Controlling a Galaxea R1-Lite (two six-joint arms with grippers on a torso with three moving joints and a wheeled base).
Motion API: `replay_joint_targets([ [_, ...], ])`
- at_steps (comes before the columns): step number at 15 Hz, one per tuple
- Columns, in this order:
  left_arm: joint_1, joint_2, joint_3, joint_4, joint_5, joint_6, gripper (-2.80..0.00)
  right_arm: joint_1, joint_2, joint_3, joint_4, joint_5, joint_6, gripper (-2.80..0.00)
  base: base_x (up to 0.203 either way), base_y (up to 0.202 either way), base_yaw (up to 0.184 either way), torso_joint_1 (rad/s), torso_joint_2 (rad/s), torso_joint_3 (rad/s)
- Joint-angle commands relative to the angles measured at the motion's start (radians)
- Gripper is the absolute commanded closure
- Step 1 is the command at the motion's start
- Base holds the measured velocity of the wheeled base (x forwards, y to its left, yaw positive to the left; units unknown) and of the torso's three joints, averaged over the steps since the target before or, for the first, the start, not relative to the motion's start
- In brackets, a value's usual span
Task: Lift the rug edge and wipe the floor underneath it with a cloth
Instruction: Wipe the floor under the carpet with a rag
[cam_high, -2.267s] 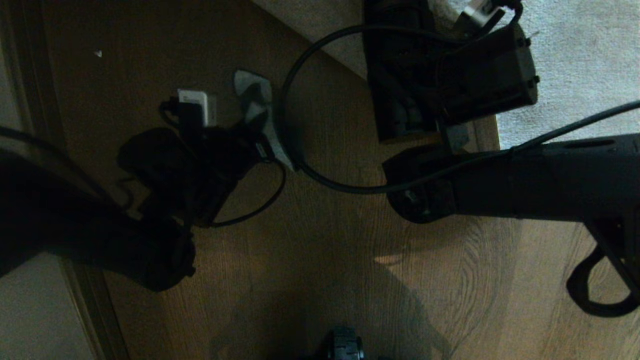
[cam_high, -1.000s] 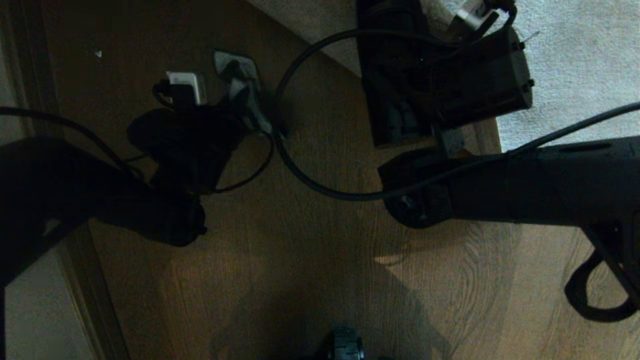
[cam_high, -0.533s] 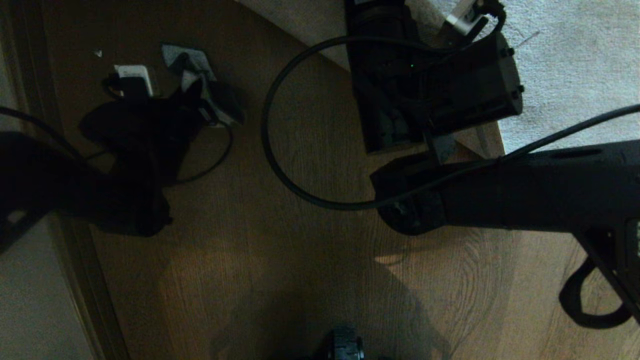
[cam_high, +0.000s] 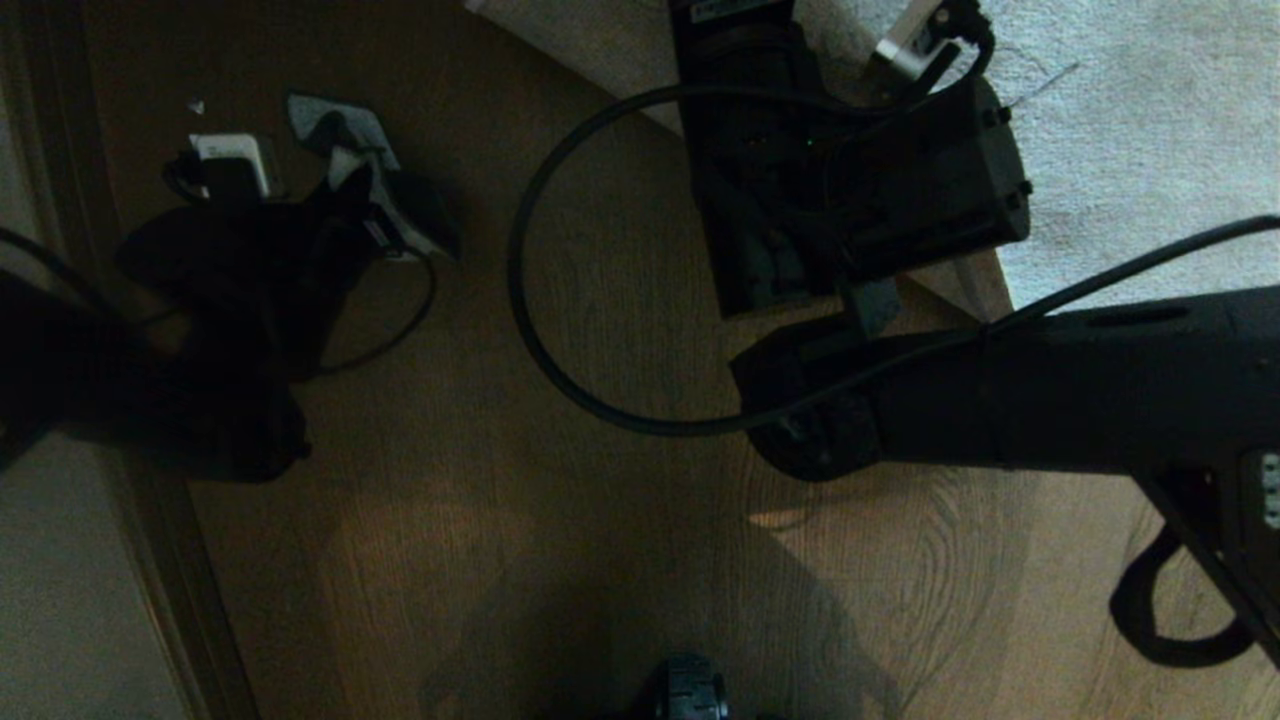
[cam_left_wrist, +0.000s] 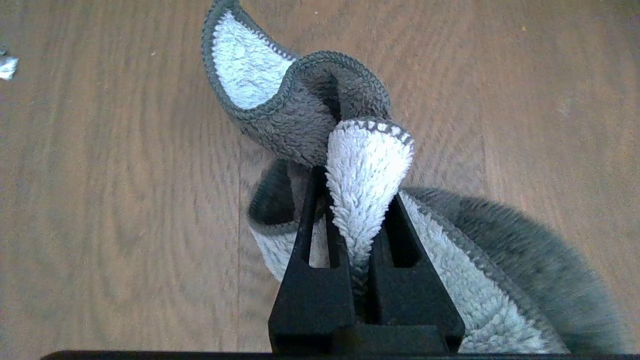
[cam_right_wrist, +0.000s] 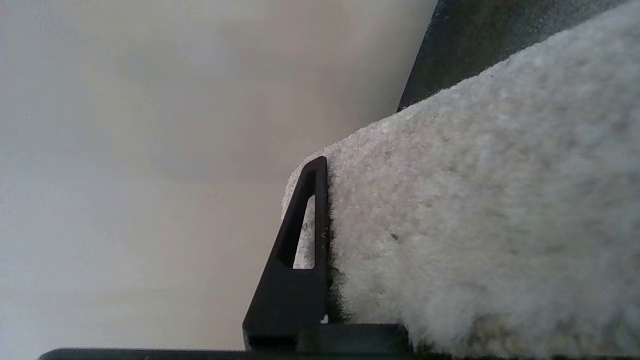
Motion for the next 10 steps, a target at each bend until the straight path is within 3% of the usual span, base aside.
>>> replay_joint_targets([
  [1,-0.003,-0.065,0.080,-0.048,0.001,-0.001,0.00,0.001,0.005,0.004,-0.048,-0.001,0.005,0.00,0.000,0.000,0.000,0.000,0.00,0.000],
  [8,-0.014,-0.270,0.453,-0.048,-0.002,0.005,0.00,0.018,0.025,0.008,-0.048,-0.001,0.005,0.00,0.000,0.000,0.000,0.000,0.00,0.000],
  [10,-0.014,-0.304,0.508,-0.048,-0.002,0.005,0.00,0.018,0.026,0.009,-0.048,-0.001,0.002,0.00,0.000,0.000,0.000,0.000,0.00,0.000],
])
